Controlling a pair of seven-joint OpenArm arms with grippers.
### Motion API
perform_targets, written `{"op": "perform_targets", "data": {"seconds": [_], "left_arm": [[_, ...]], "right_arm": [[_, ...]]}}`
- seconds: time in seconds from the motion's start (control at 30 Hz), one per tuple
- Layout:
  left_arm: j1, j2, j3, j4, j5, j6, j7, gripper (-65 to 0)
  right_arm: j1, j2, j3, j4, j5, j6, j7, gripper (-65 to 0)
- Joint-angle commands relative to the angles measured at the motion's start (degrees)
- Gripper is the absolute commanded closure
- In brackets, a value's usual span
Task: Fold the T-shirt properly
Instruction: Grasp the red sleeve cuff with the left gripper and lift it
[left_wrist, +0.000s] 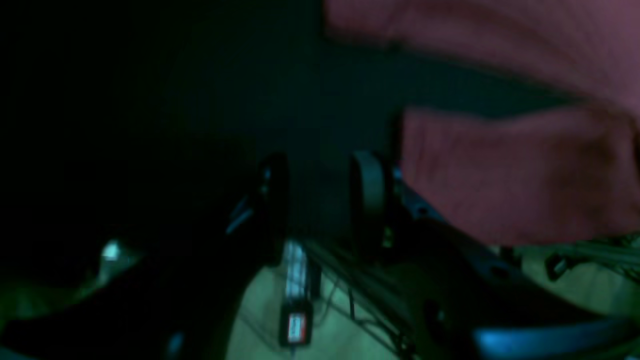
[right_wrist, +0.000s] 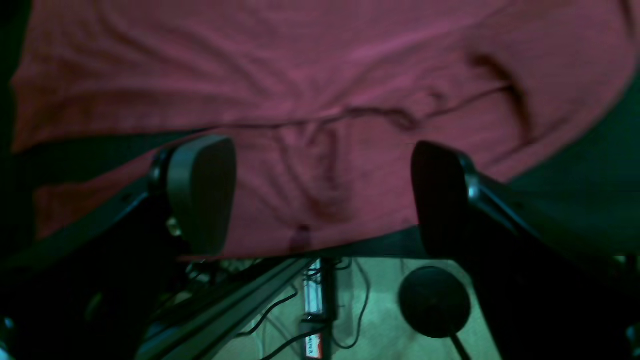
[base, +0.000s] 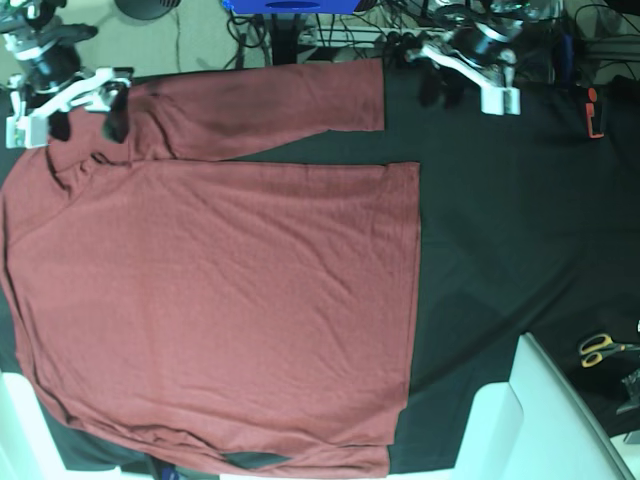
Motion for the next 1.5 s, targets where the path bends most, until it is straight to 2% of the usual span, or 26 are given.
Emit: {"op": "perform_targets", "data": {"seconds": [0.0, 0.17, 0.4, 0.6, 0.73, 0.97, 1.13, 1.2, 1.3, 1.47], "left_arm": [[-0.04, -0.28, -0.4, 0.05, -0.4, -0.12, -1.19, -20.7], [-1.27, 1.12, -0.4, -1.62, -0.04, -2.32, -1.1, -20.7], [-3.29, 0.86, 6.19, -1.62, -0.4, -2.32, -1.1, -20.7], [-4.08, 2.09, 6.9, -1.62, -0.48, -2.32, -1.1, -21.2], [-5.67, 2.35, 6.98, -5.49, -0.48, -2.32, -1.1, -21.2], [-8.57, 2.97, 13.49, -9.79, -0.48, -2.32, -1.1, -20.9], [-9.45, 3.23, 14.98, -10.15, -0.48, -2.32, -1.1, -20.6], [-9.45, 3.23, 14.54, -10.15, -0.48, -2.32, -1.19, -17.6], [-9.53, 3.23, 14.46, -10.15, -0.57, -2.32, -1.19, 0.0], [-9.62, 3.23, 14.37, -10.15, -0.57, -2.32, -1.19, 0.0]], "right_arm": [[-0.41, 0.2, 0.15, 0.68, 0.82, 0.63, 1.18, -50.7], [-0.32, 0.2, 0.06, -0.64, 0.82, 0.63, 1.18, -50.7], [0.12, 0.2, 0.06, -1.6, 0.64, 0.63, 1.18, -50.7], [0.12, 0.29, 0.06, -1.69, 0.64, 0.71, 1.18, -50.7], [0.12, 0.29, -0.02, -1.69, 0.64, 0.71, 1.18, -50.7], [0.12, 0.29, 0.06, -1.69, 0.64, 0.71, 1.18, -50.7], [0.12, 0.29, 0.06, -1.69, 0.64, 0.71, 1.18, -50.7], [0.65, 0.29, 0.15, -1.78, 0.64, 0.71, 1.26, -50.7], [2.41, -0.06, 2.79, -4.24, 0.73, 0.71, 1.26, -50.7], [7.07, -0.15, 10.0, -11.8, 0.82, 0.71, 1.26, -50.7]]}}
